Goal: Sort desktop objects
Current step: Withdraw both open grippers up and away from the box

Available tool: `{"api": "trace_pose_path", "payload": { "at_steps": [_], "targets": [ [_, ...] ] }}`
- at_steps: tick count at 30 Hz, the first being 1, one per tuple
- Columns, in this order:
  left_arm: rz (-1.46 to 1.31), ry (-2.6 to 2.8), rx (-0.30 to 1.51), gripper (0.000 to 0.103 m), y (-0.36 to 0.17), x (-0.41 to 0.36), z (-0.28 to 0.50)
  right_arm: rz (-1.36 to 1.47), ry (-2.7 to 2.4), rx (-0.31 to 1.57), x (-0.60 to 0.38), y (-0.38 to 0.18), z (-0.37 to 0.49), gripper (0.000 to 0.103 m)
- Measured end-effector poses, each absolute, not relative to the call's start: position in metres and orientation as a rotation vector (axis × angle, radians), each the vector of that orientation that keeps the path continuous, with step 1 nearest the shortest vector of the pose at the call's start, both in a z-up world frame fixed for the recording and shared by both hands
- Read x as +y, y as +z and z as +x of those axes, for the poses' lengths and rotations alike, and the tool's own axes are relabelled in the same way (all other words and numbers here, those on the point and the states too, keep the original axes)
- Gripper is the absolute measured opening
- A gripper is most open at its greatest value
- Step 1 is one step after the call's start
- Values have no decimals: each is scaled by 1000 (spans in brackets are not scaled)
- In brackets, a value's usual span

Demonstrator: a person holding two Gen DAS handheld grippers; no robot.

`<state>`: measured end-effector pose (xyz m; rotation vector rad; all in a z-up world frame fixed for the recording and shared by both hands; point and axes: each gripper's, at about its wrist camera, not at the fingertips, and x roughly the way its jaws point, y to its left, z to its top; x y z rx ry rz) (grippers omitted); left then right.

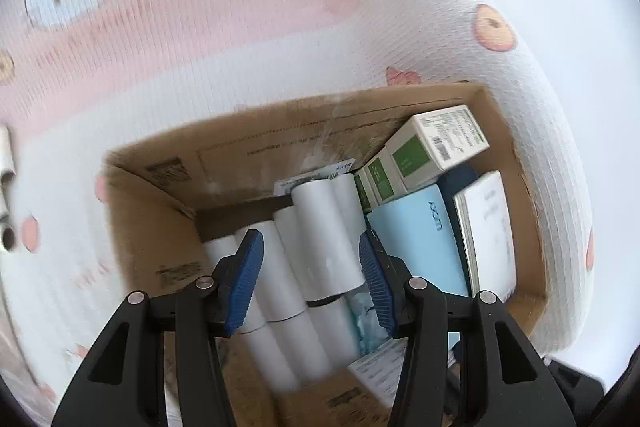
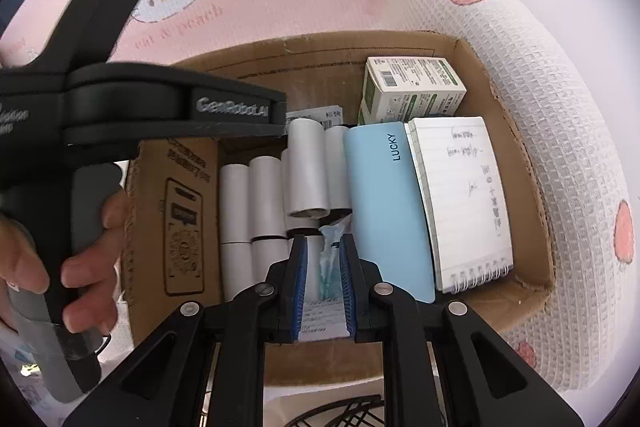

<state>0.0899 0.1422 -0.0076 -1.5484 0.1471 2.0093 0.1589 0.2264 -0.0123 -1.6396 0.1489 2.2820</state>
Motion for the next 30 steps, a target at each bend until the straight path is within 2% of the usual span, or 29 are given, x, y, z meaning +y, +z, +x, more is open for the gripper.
{"api": "trace_pose_path", "payload": {
  "at_steps": [3, 6, 11, 16, 19, 21, 23, 24, 30],
  "targets": [
    [-1399, 2118, 260, 58, 22, 128, 83, -1615, 2300, 163, 223, -7, 168, 13],
    [-1263, 2202, 349, 64, 51, 130, 124, -1595, 2326, 182, 218, 4, 178, 13],
    [-1249, 2209, 435, 65, 44, 125, 115, -1586, 2325, 180, 211, 22, 189, 13],
    [-1230, 2234, 607, 65, 28, 121, 129, -1567, 2359, 225, 193, 26, 180, 13],
    [-1222, 2237, 649, 65, 32, 106, 131, -1554, 2390, 182, 177, 33, 170, 14],
    [-1245, 2231, 642, 65, 36, 92, 129, -1543, 2410, 162, 168, 39, 166, 22],
    [-1257, 2240, 651, 65, 40, 80, 127, -1522, 2432, 142, 159, 46, 162, 52],
    [-1254, 2249, 660, 65, 43, 77, 126, -1503, 2449, 121, 154, 49, 160, 57],
    [-1187, 2326, 711, 65, 67, 55, 130, -1440, 2530, 36, 130, 69, 149, 62]
  ]
}}
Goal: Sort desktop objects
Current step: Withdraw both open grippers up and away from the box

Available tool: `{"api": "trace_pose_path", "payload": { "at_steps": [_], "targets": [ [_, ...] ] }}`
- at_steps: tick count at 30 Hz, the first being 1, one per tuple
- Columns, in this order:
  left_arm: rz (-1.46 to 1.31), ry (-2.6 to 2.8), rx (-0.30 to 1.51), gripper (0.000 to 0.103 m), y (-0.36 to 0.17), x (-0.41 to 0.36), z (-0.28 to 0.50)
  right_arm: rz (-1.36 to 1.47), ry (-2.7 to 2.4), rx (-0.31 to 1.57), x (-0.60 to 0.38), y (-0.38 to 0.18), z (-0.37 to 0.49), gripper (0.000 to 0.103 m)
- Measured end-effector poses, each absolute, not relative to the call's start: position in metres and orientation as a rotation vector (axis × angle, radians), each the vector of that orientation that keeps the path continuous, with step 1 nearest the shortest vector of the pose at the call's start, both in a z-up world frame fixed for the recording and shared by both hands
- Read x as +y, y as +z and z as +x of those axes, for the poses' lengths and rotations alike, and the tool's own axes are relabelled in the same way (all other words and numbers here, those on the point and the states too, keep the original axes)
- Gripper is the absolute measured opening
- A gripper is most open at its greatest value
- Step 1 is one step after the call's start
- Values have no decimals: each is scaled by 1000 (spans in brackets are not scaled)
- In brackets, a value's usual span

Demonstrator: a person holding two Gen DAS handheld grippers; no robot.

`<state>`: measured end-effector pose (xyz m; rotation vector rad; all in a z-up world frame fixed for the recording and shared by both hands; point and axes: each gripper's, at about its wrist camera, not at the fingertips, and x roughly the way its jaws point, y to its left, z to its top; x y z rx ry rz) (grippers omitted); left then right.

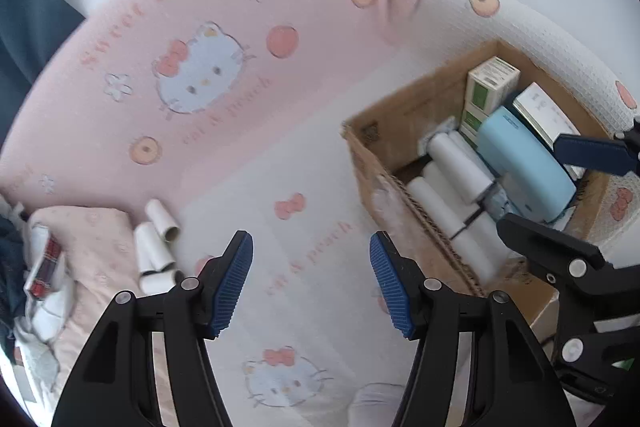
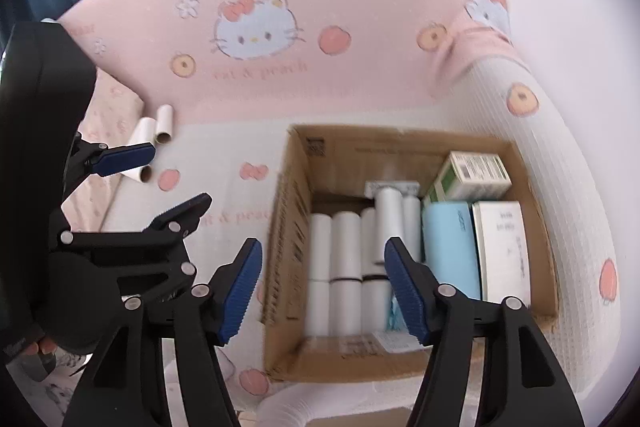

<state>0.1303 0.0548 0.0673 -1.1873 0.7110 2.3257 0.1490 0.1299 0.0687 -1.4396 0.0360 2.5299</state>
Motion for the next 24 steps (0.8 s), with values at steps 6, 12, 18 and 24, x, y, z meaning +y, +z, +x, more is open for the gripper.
{"api": "trace_pose_path", "payload": {
  "at_steps": [6, 12, 18, 24],
  "targets": [
    [-1126, 2392, 707, 65, 89, 45, 134, -1375, 2553, 20, 124, 77, 148, 70],
    [-1074, 2400, 758, 66, 99, 53, 144, -1378, 2537, 31, 129, 72, 156, 71],
    [-1005, 2395, 847, 66, 100, 69, 163, -1360, 2519, 15, 131, 70, 167, 71],
    [-1014, 2386, 836, 66, 101, 75, 169, -1330, 2497, -4, 135, 71, 176, 71]
  ]
}}
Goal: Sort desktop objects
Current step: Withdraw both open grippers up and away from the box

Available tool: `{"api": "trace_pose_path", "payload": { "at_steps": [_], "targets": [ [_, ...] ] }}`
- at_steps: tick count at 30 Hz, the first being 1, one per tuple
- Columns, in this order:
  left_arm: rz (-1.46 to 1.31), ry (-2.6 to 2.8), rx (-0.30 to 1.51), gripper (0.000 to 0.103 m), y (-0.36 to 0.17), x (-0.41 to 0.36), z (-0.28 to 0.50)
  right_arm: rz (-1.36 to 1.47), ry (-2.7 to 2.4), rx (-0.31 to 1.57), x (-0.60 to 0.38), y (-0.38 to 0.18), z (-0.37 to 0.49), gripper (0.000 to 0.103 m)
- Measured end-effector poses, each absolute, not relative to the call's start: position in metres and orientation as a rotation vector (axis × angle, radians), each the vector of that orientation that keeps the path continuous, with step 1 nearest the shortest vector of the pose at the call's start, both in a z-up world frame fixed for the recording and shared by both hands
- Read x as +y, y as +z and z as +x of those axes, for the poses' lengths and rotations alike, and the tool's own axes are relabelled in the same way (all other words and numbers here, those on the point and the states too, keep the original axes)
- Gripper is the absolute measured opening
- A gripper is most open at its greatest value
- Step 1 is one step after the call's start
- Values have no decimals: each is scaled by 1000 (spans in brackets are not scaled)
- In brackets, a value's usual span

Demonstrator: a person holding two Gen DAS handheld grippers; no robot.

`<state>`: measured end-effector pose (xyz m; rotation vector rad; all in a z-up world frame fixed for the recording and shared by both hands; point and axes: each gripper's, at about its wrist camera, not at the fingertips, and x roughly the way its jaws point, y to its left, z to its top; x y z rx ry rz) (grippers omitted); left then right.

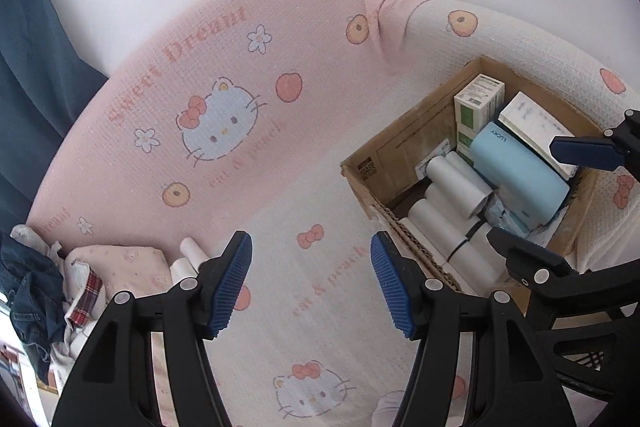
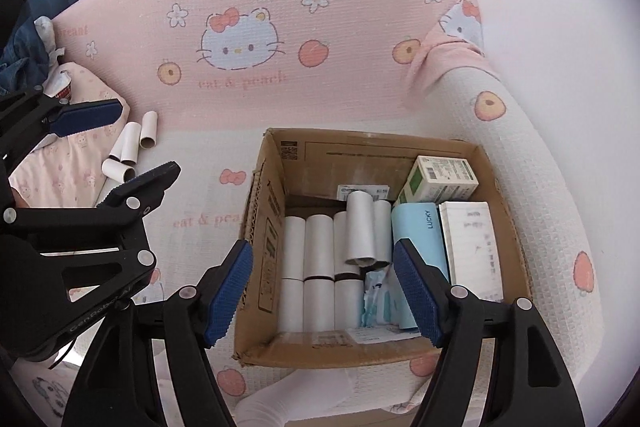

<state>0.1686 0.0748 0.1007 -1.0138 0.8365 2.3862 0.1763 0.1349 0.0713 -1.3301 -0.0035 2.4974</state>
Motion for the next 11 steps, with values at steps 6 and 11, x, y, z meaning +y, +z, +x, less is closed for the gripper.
{"api": "trace_pose_path", "payload": {
  "at_steps": [6, 11],
  "targets": [
    [-1004, 2387, 857, 66, 99, 78, 171, -1324, 2485, -6, 137, 73, 179, 71],
    [-1015, 2385, 848, 66, 98, 77, 169, -1326, 2478, -13, 136, 73, 178, 71]
  ]
}}
